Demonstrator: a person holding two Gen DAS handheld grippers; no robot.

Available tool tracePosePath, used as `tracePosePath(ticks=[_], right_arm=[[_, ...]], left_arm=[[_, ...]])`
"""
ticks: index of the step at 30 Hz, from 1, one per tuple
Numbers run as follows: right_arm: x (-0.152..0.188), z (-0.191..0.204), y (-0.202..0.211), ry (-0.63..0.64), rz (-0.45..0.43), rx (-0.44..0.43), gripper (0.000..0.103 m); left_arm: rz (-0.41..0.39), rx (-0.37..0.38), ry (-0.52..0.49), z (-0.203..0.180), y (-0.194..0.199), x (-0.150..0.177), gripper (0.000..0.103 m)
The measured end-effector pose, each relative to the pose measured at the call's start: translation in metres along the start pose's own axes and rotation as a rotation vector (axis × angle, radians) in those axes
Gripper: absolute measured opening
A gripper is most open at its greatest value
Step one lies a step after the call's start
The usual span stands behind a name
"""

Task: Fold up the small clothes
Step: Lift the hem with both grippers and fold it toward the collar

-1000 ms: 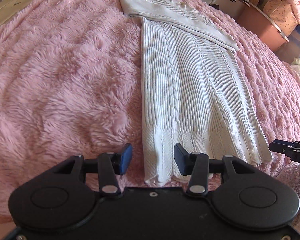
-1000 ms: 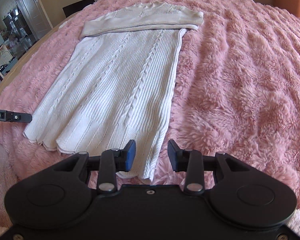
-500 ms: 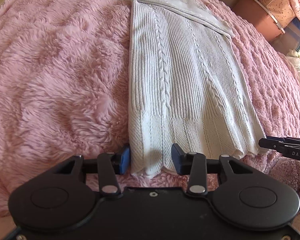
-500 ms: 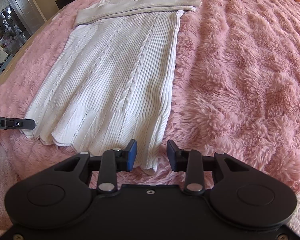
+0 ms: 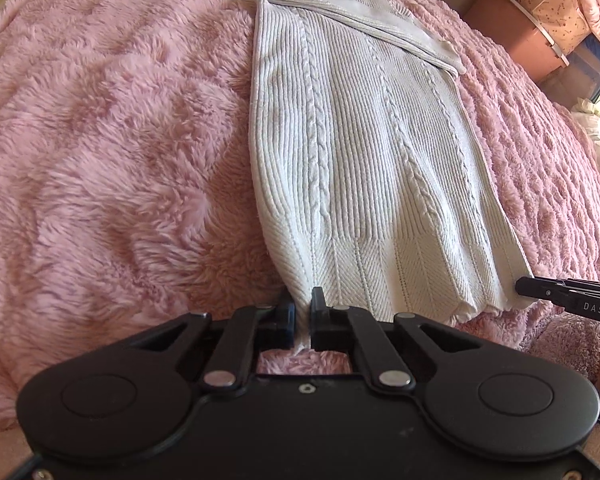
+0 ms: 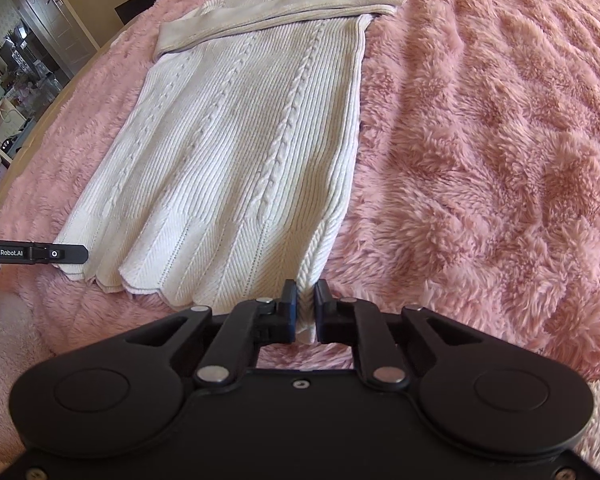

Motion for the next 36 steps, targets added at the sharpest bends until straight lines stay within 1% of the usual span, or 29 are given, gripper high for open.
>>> tracePosePath(ticks=[2,4,7,11,14,20,24,26,28,31,34,36], right_arm=[[-0.002,0.0,0.004,-0.009,-0.007,-0.014,0.01],[-0.005,-0.001,0.008,-0.021,-0.019,-0.025,0.01],[-0.015,-0.002,0.016,-0.034,-0.05,-0.043,0.01],[-0.038,-0.005,0.031,-0.051,-0.113,-0.068,0.01],[-0.06,-0.008,0.04,-0.063,-0.162,-0.083,0.01],[-0.116,-0.02,0.05,-0.116,-0.252,-0.127,0.01],[-0.16,-0.026,0.047,-0.11,-0.315,-0.117,0.01],[-0.182,-0.03,0.042,-0.118,-0.342,-0.108,0.01],[-0.204,-0.037,0.033,-0.135,-0.367,-0.112,0.01],[-0.235,-0.046,0.017,-0.156,-0.394,-0.108,0.01],[-0.268,-0.055,-0.002,-0.171,-0.407,-0.106,0.01],[-0.288,-0.059,-0.016,-0.176,-0.413,-0.095,0.01]], left_arm=[[-0.023,0.017,0.01,0.0,0.006,-0.004,0.003],[-0.044,0.053,0.023,-0.001,0.013,-0.01,0.003],[-0.081,0.075,0.025,-0.005,0.023,-0.024,0.003],[-0.114,0.105,0.023,-0.011,0.034,-0.053,0.003],[-0.141,0.107,0.004,-0.016,0.041,-0.08,0.003],[-0.205,0.141,0.008,-0.019,0.05,-0.146,0.003],[-0.25,0.159,0.007,-0.018,0.052,-0.201,0.003],[-0.262,0.147,-0.009,-0.02,0.049,-0.228,0.003],[-0.269,0.155,-0.017,-0.02,0.042,-0.259,0.003],[-0.273,0.157,0.007,-0.017,0.028,-0.299,0.003],[-0.281,0.13,0.02,-0.013,0.008,-0.34,0.003],[-0.286,0.113,0.017,-0.012,-0.007,-0.361,0.003]])
Point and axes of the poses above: each gripper's, at about its wrist camera, not at the fingertips, and y roughly against the way its jaws point, z to its left, x to its underside, the point moved 1 cm from there along -y, roughly the way its jaws point, and after that the axes turned 2 degrees about y, right-handed, at the moved point
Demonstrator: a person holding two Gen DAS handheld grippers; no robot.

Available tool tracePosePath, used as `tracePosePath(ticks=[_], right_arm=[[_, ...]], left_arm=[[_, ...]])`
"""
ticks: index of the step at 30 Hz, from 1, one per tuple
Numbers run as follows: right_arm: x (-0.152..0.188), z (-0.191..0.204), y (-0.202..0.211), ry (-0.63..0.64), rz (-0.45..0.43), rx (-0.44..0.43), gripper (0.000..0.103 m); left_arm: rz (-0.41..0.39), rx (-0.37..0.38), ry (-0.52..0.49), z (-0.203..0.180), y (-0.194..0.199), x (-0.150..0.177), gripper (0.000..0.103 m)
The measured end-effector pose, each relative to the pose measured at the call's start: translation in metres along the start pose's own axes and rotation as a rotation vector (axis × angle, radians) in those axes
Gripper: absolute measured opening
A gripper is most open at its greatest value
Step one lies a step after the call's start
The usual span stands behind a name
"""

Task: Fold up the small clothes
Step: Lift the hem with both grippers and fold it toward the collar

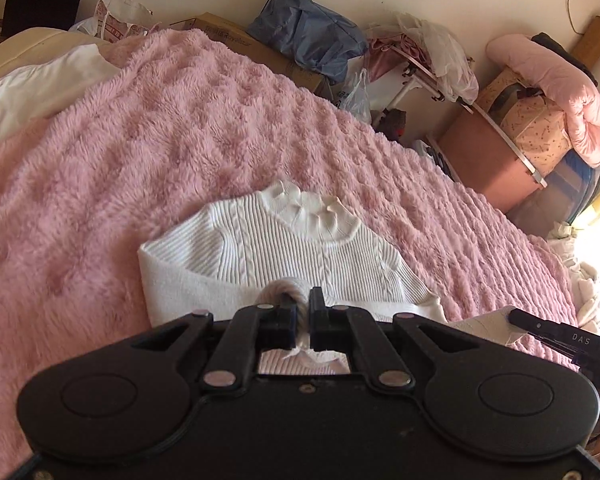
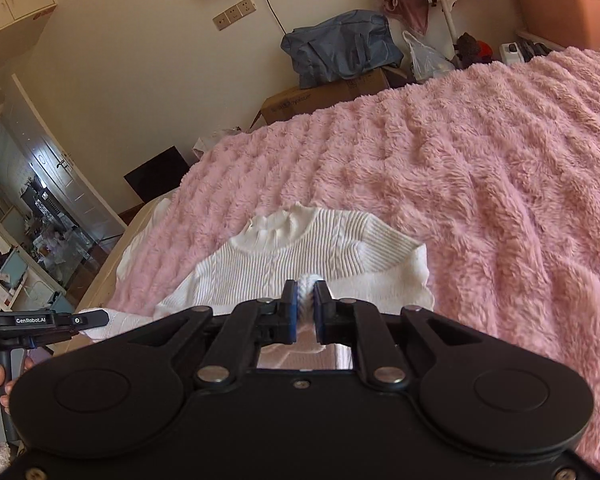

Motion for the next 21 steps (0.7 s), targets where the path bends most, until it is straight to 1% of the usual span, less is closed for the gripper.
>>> tracePosePath(ticks=[2,6,8,10,12,15,18,21], right_arm=[[-0.01,-0.001,-0.019,0.016,-0.013,0.019,0.009],[-0.026,-0.007,-0.062,0.017,-0.001,0.029,0.009],[-0.032,-0.013,-0.082,0.017,0.007,0.05,0.009],[-0.037,-0.022,-0.102,-0.006,0.029,0.057,0.009],[-0.04,-0.03,-0.119,-0.039,0.056,0.057,0.009],[-0.038,-0.04,-0.142,-0.06,0.091,0.088,0.009],[-0.037,-0.049,-0.161,-0.075,0.111,0.121,0.009],[-0.037,-0.054,-0.17,-0.087,0.112,0.133,0.009]], left_arm=[[0.007,-0.012,0.007,0.003,-0.02,-0.015,0.003],[0.019,-0.055,0.017,0.014,-0.059,-0.039,0.003],[0.024,-0.071,0.04,0.024,-0.075,-0.045,0.003],[0.034,-0.073,0.075,0.034,-0.09,-0.052,0.003],[0.054,-0.087,0.084,0.042,-0.105,-0.056,0.003],[0.085,-0.129,0.08,0.052,-0.129,-0.055,0.003],[0.089,-0.14,0.102,0.06,-0.143,-0.053,0.003],[0.073,-0.137,0.129,0.066,-0.148,-0.054,0.003]])
Point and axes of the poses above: each gripper's, at about its wrist camera, not at the fingertips, and y roughly against the way its jaws point, z to its left, x to its underside, the point moved 1 cm from there along -y, roughly the way its jaws point, and after that the axes turned 2 degrees about y, right-handed, at the moved point
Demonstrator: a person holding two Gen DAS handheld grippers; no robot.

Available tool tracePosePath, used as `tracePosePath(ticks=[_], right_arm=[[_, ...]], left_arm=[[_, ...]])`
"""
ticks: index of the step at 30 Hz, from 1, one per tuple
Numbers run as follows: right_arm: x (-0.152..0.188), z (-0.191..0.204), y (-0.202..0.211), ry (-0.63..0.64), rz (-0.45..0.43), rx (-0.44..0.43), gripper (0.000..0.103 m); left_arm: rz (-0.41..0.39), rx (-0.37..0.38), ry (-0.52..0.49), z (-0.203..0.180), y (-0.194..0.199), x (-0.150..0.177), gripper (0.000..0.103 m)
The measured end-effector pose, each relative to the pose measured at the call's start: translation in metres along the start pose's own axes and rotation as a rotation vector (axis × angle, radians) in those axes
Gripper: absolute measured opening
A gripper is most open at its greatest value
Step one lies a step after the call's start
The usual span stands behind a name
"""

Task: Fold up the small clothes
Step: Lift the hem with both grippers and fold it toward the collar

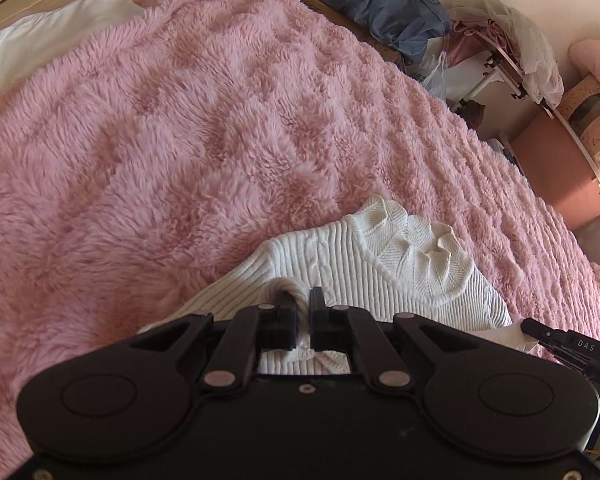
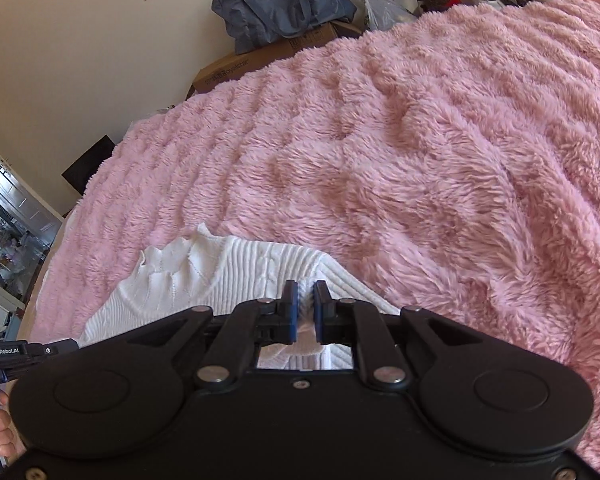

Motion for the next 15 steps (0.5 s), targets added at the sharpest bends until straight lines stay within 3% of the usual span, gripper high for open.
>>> tracePosePath(ticks=[6,9,11,13,15], right_arm=[[-0.005,0.002,-0.006,0.029,-0.022,0.019,0.009],[-0.004,0.003,-0.012,0.05,-0.03,0.043,0.01],[-0.004,-0.001,-0.013,0.031,-0.031,0.052,0.012],[-0.005,-0.004,-0.006,0.017,-0.05,0.044,0.028],[-0.006,-0.005,0.005,0.047,-0.095,0.06,0.038]], left_arm=[[-0.013,-0.028,-0.012,-0.003,-0.006,-0.005,0.004],[0.013,-0.083,-0.004,-0.001,-0.015,-0.004,0.018],[-0.006,-0.083,0.008,-0.001,-0.008,-0.006,0.031],[-0.052,-0.116,-0.013,-0.003,0.007,-0.011,0.043],[-0.089,-0.124,-0.042,-0.004,0.022,-0.016,0.043]])
Point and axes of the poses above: each gripper's, at about its wrist camera, not at the fingertips, and y roughly against the way its jaws point, z to its left, x to its underside, the point moved 1 cm from there along -y, roughly the way its jaws point, and after that the axes turned 2 degrees about y, right-handed, at the moved point
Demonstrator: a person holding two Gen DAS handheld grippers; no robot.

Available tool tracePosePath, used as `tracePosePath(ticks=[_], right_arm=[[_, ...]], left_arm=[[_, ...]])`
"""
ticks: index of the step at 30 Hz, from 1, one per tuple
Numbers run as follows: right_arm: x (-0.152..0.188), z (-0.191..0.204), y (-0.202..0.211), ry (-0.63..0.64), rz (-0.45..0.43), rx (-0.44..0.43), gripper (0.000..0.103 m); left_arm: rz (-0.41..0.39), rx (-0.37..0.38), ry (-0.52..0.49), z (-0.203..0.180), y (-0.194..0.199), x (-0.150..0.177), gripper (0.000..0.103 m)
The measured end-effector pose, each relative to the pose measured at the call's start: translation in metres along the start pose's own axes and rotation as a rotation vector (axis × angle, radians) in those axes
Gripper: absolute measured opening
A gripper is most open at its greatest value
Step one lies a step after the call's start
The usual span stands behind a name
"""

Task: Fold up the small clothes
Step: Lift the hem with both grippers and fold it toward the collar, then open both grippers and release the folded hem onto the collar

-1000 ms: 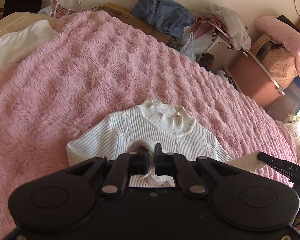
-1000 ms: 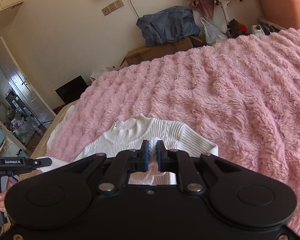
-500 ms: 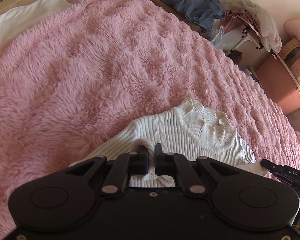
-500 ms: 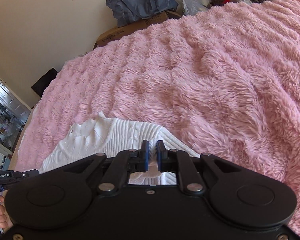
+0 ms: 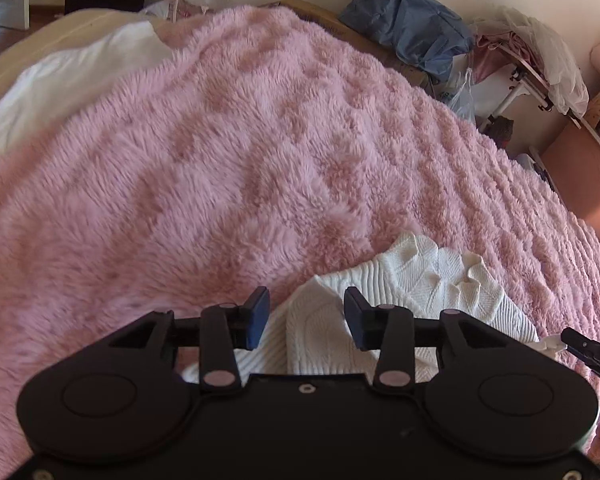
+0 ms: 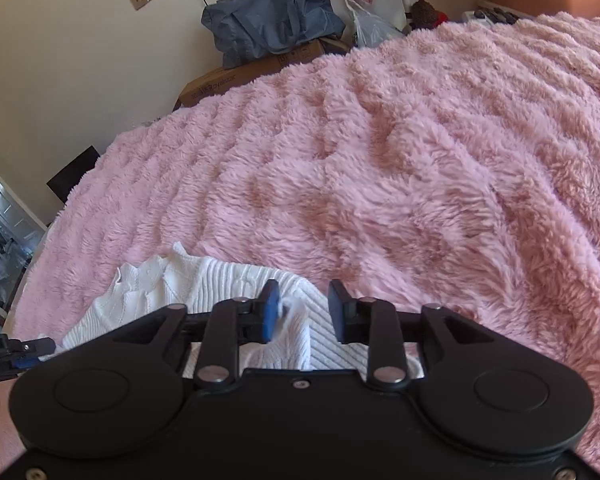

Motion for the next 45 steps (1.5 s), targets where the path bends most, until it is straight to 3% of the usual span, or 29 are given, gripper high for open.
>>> tracePosePath(ticks=[2,6,10,14,17,21,26,29,32,35,38,41,45], right_arm=[[-0.002,0.0,0.012,0.03,-0.042,0.003,0.04],[0.003,0.011,0.027,0.088,-0.052,-0.104,0.04],[0.019,0.042,0.025,0.244,-0.015,-0.139,0.04],[0.031,0.064,0.015,0.309,0.017,-0.185,0.04],[0.038,0.073,0.006,0.336,0.041,-0.172,0.039],[0.045,0.064,-0.008,0.346,0.061,-0.079,0.039],[0.047,0.044,-0.017,0.33,0.08,-0.05,0.039],[0.047,0.045,0.0,0.296,0.055,-0.053,0.039],[0.053,0.062,0.025,0.325,0.032,-0.108,0.04],[0.071,0.083,0.057,0.36,0.024,-0.207,0.04],[0.098,0.095,0.092,0.384,0.007,-0.247,0.04],[0.123,0.089,0.114,0.381,-0.001,-0.233,0.041],[0.145,0.067,0.121,0.375,0.017,-0.156,0.043]], left_arm=[[-0.022,0.027,-0.004,0.001,0.015,-0.003,0.042],[-0.013,0.123,-0.072,-0.015,0.032,0.013,0.043],[0.037,0.163,-0.154,-0.042,0.021,0.04,0.044],[0.041,0.204,-0.115,-0.053,0.003,0.057,0.044],[0.045,0.192,-0.069,-0.049,-0.012,0.069,0.044],[0.066,0.16,-0.026,-0.034,-0.032,0.076,0.044],[0.036,0.188,-0.009,-0.03,-0.021,0.075,0.043],[0.003,0.212,-0.035,-0.025,0.003,0.072,0.043],[-0.017,0.239,-0.026,-0.011,0.034,0.075,0.043],[-0.041,0.331,0.021,0.005,0.068,0.096,0.043],[-0.029,0.378,0.029,0.011,0.09,0.126,0.044],[0.031,0.39,0.038,0.013,0.09,0.157,0.044],[0.068,0.35,0.034,0.019,0.082,0.183,0.044]])
Point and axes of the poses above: each gripper's, at about its wrist camera, not at the fingertips, and y roughly against the way its jaws point, z to its left, x to its underside, the point moved 1 cm from there along -y, roughly the way its jaws point, and after that the axes turned 2 degrees about y, right-handed, at the moved point
